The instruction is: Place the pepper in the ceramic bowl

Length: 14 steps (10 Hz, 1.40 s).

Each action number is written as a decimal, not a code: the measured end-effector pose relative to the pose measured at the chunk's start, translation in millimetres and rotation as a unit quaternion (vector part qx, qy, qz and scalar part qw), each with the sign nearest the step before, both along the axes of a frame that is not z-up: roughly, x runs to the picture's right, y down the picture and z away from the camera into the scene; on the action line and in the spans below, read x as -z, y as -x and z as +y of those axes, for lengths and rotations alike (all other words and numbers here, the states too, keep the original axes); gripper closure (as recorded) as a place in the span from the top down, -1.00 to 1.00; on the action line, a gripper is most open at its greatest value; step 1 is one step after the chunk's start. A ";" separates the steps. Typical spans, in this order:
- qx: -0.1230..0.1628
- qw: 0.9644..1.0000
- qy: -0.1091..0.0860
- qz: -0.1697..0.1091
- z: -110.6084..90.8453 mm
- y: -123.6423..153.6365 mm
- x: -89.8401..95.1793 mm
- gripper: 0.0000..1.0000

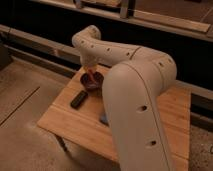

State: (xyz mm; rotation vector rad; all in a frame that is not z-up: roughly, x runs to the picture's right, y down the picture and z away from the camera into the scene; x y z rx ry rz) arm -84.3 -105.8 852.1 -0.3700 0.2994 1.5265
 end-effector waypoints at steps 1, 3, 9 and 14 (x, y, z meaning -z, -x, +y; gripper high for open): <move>0.002 1.000 0.005 0.000 2.0 1.2 -4.6 -1.00; 0.006 1.000 0.014 0.001 6.6 3.1 -12.4 -1.00; 0.013 0.999 0.046 0.003 32.5 5.3 -35.4 -1.00; 0.011 0.998 0.058 0.003 36.1 6.4 -41.6 -0.53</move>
